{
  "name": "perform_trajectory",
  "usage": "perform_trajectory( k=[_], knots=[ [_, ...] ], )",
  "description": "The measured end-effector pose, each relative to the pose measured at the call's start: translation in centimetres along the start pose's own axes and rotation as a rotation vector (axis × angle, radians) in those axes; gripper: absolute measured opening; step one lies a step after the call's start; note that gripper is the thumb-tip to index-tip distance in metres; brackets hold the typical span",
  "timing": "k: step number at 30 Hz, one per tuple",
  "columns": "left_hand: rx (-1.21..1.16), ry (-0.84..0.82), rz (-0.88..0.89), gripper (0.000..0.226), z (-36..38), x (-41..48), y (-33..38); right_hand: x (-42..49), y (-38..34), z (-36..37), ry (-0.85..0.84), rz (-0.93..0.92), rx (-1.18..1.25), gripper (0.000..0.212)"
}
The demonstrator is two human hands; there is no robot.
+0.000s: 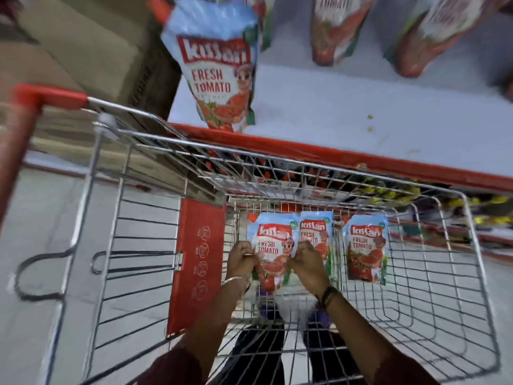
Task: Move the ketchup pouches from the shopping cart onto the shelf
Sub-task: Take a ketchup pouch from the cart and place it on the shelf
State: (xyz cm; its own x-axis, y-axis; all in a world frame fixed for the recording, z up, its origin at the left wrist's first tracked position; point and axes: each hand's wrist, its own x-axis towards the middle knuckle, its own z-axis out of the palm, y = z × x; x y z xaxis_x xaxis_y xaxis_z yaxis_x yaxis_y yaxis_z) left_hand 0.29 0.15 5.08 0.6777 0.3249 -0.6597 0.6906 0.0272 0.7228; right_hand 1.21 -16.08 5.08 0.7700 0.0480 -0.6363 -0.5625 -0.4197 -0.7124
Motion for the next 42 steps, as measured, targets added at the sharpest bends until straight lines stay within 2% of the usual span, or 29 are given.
perform_trajectory(
  k=[2, 4, 13, 16, 24, 30, 36, 42],
  knots=[
    [-0.041, -0.025, 0.09, 0.029, -0.3, -1.7, 1.9, -1.6, -1.6, -1.0, 0.045, -0.045, -0.029, 0.024],
    [-0.064, -0.069, 0.125, 0.029, -0.4, -2.7, 3.8, -2.4, -2.8, -1.8, 0.066, -0.094, -0.01, 0.035],
    [-0.123, -0.108, 0.501, 0.039, 0.1, -9.0, 13.7, -8.3, -11.2, -7.4, 0.218, -0.363, 0.183, 0.021],
    [-0.148, -0.137, 0.624, 0.033, 0.7, -10.3, 16.7, -9.7, -13.5, -9.2, 0.279, -0.473, 0.252, 0.017],
    [-0.202, -0.168, 0.812, 0.032, 2.2, -11.1, 25.9, -9.0, -20.6, -14.4, 0.424, -0.653, 0.276, 0.024],
    [-0.243, -0.09, 0.863, 0.029, 3.8, -8.7, 29.2, -5.5, -24.0, -15.9, 0.485, -0.722, 0.285, 0.025],
    [-0.212, -0.059, 0.78, 0.03, 5.1, -5.0, 28.5, -2.3, -23.6, -15.3, 0.491, -0.65, 0.252, 0.024],
    [-0.167, -0.064, 0.792, 0.027, 5.0, -3.8, 27.5, -1.6, -23.0, -14.7, 0.503, -0.602, 0.25, 0.024]
  ],
)
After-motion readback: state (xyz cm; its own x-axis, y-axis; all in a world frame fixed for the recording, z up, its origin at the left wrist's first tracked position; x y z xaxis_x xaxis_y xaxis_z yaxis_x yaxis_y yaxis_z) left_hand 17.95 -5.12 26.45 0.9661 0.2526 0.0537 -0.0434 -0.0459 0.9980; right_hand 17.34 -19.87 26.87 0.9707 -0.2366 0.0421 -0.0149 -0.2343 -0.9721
